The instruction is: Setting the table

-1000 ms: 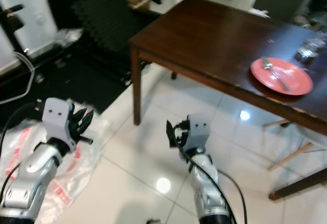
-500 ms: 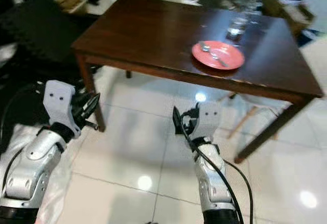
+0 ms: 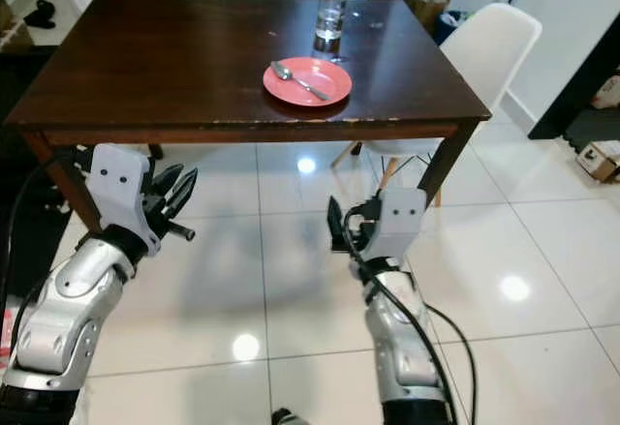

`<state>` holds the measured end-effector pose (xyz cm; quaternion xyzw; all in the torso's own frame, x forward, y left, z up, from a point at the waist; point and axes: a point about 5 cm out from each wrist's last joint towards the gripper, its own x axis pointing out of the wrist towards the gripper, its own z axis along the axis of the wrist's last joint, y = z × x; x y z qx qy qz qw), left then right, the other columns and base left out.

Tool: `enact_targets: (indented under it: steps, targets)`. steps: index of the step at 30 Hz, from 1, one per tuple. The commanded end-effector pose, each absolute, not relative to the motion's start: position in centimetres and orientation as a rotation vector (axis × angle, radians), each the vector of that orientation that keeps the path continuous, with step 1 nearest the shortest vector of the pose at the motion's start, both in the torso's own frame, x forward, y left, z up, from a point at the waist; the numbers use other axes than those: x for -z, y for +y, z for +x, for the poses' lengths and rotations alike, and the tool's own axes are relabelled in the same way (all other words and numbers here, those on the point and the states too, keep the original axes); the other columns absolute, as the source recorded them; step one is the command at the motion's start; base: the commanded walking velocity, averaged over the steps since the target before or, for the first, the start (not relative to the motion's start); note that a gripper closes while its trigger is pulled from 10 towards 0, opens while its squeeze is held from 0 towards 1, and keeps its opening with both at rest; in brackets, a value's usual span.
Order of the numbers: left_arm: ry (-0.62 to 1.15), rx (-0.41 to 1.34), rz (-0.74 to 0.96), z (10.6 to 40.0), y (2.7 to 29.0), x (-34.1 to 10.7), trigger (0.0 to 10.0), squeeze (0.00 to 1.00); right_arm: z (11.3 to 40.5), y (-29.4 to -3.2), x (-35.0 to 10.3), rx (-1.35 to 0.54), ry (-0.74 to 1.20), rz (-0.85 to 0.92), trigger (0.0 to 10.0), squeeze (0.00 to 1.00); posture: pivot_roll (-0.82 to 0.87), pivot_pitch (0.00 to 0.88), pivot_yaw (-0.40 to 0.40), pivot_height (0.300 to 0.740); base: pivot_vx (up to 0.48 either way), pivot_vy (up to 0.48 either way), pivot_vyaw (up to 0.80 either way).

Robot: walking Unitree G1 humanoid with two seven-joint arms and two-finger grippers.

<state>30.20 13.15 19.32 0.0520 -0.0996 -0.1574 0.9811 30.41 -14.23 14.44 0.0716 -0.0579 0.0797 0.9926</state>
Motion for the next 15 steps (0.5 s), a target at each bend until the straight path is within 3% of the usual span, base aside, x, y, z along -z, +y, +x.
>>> enact_targets:
  steps: [1, 15]
  targets:
    - [-0.205, 0.329, 0.119, 30.25, 12.64, -19.23, 10.0, 0.0, 30.39, -14.29, -14.81, -0.16, -0.13, 0.138, 10.0, 0.0, -0.04, 0.063, 0.065, 0.74, 0.465, 0.0, 0.0]
    - [-0.215, 0.359, 0.125, 30.29, 11.74, -19.35, 10.0, 0.0, 30.15, -14.63, -14.4, -0.136, -0.12, 0.133, 10.0, 0.0, -0.04, 0.067, 0.072, 0.74, 0.466, 0.0, 0.0]
